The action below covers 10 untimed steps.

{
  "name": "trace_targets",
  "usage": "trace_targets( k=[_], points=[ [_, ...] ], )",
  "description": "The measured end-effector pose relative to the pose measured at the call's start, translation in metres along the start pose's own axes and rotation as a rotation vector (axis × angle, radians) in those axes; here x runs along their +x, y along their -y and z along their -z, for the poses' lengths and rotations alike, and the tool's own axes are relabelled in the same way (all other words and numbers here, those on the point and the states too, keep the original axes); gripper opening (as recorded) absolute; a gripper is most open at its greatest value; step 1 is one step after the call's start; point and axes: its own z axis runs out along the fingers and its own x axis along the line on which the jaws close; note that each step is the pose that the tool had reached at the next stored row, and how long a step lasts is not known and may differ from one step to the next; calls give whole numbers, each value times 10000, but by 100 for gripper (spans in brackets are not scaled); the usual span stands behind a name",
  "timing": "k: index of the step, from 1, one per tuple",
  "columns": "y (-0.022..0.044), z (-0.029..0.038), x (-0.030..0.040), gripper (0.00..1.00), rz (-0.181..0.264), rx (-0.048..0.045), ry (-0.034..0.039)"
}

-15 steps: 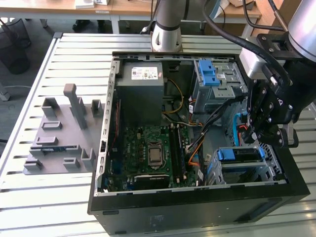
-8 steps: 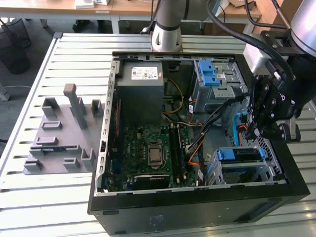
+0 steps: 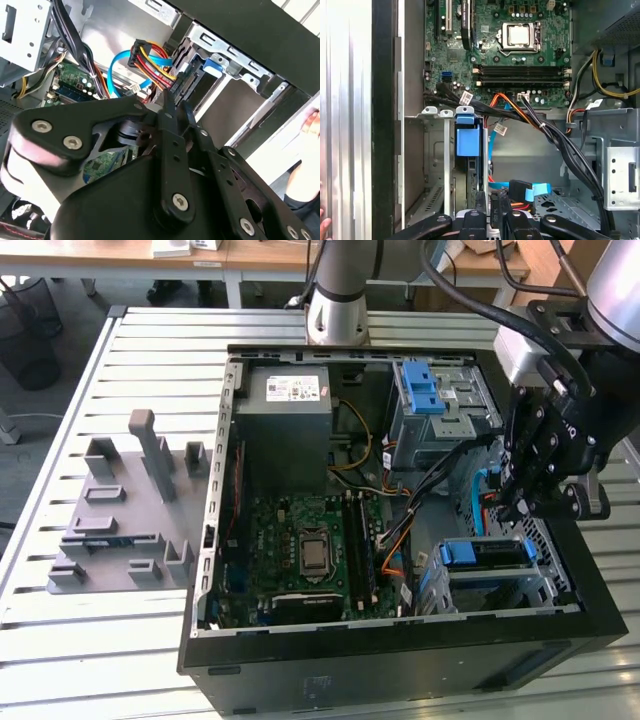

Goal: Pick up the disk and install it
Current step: 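Insert the first disk wire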

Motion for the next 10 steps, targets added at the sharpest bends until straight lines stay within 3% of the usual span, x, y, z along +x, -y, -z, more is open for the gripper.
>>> trace_targets(
  k=[1, 6, 10],
  points=[
    [0, -14, 0, 24, 1, 66, 0],
    [0, -42, -1, 24, 2, 211, 4],
    [-10, -65, -1, 24, 5, 398, 9]
  ],
)
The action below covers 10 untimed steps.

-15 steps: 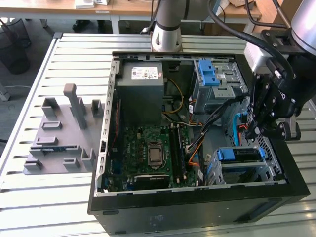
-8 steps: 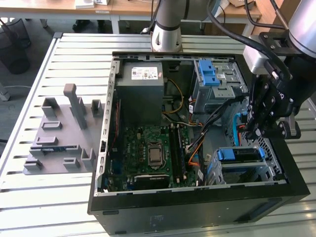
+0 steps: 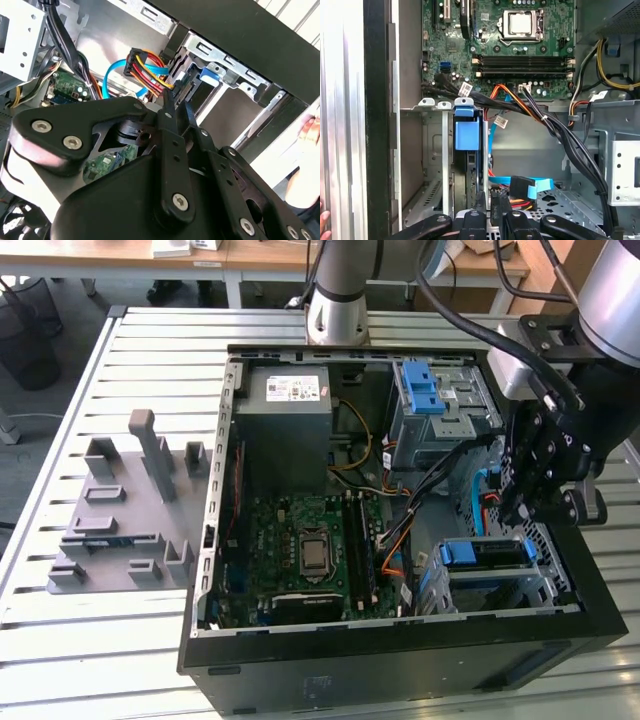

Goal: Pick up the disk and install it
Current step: 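Insert the first disk wire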

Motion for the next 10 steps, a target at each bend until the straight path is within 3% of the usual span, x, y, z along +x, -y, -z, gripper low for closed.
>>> trace_targets(
  k=[4, 10],
  points=[
    [-10, -8, 1, 24, 1, 81, 3],
    [-22, 1, -1, 24, -6, 84, 4]
  ],
)
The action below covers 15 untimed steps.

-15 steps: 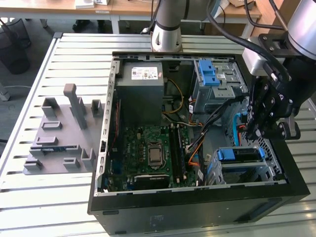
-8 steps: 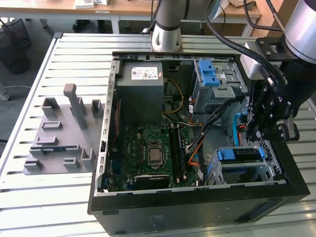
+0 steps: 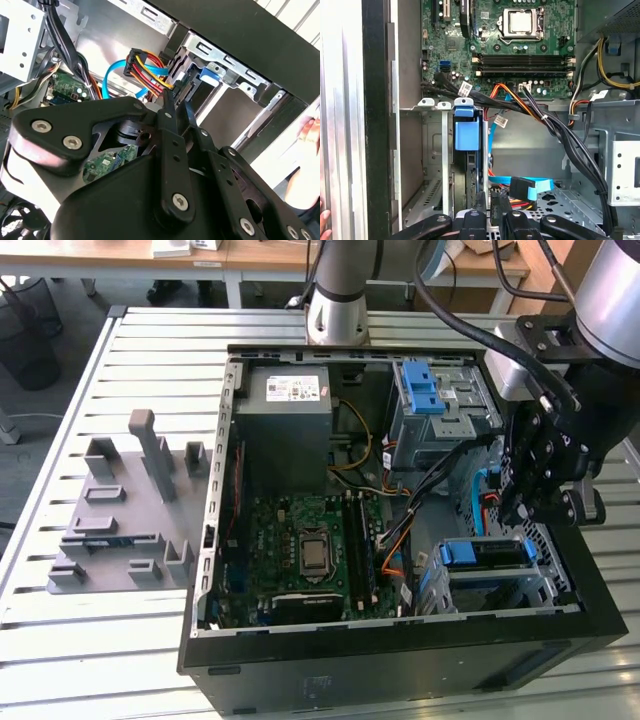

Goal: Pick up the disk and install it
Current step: 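Insert the first disk wire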

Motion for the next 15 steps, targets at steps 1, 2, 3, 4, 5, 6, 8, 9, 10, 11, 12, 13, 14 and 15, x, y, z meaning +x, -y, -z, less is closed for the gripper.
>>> trace_targets(
  k=[1, 2, 3, 4, 5, 6, 8, 9, 10, 11, 12, 13, 14, 15],
  points=[
    [-1, 0, -2, 24, -6, 0, 0],
    [-3, 1, -6, 24, -15, 0, -2],
    [-5, 1, -11, 24, -26, 0, -3],
    [-5, 1, -19, 24, -38, 0, -3],
    [-6, 1, -25, 24, -49, 0, -3],
    [-6, 1, -31, 24, -57, 1, -3],
    [-7, 0, -38, 24, -77, 1, 0],
    [-7, 0, -39, 24, -81, 1, 1],
    [-7, -2, -39, 24, -84, 1, 0],
    [-7, -5, -40, 24, -86, 3, 0],
    [-7, -10, -40, 24, -87, 7, 1],
    [-7, -16, -39, 24, -88, 13, 0],
    [-8, -23, -39, 24, -89, 19, 0],
    [-8, -29, -39, 24, -90, 26, 0]
  ],
)
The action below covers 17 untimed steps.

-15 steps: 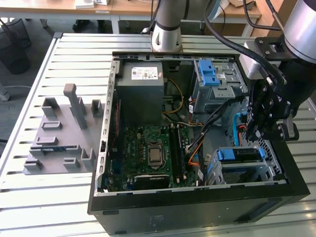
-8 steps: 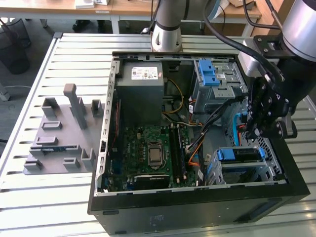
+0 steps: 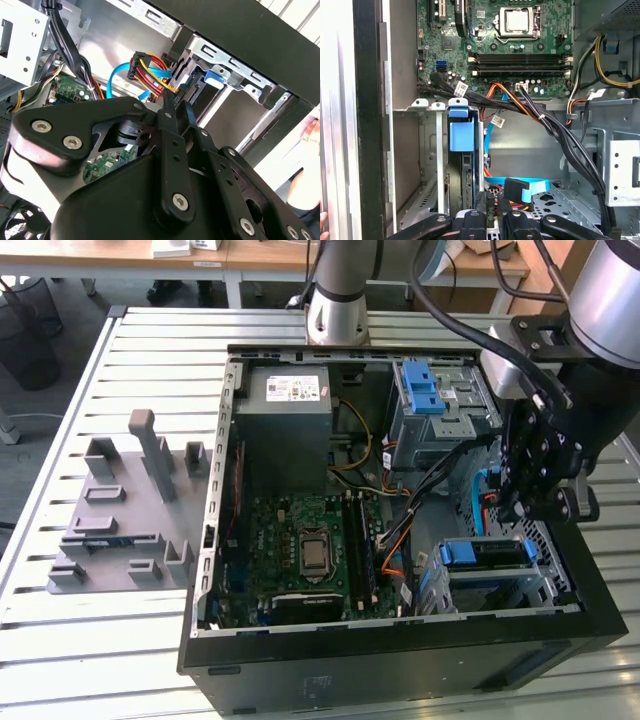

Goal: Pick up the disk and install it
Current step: 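Insert the first disk wire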

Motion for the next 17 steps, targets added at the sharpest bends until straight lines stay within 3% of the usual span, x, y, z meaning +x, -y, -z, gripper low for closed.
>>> trace_targets(
  k=[4, 6, 17],
  points=[
    [0, -11, 0, 24, 1, 11, -2],
    [0, -13, 0, 16, 0, 11, 0],
    [1, -26, 40, 16, -43, -7, -35]
  ],
)
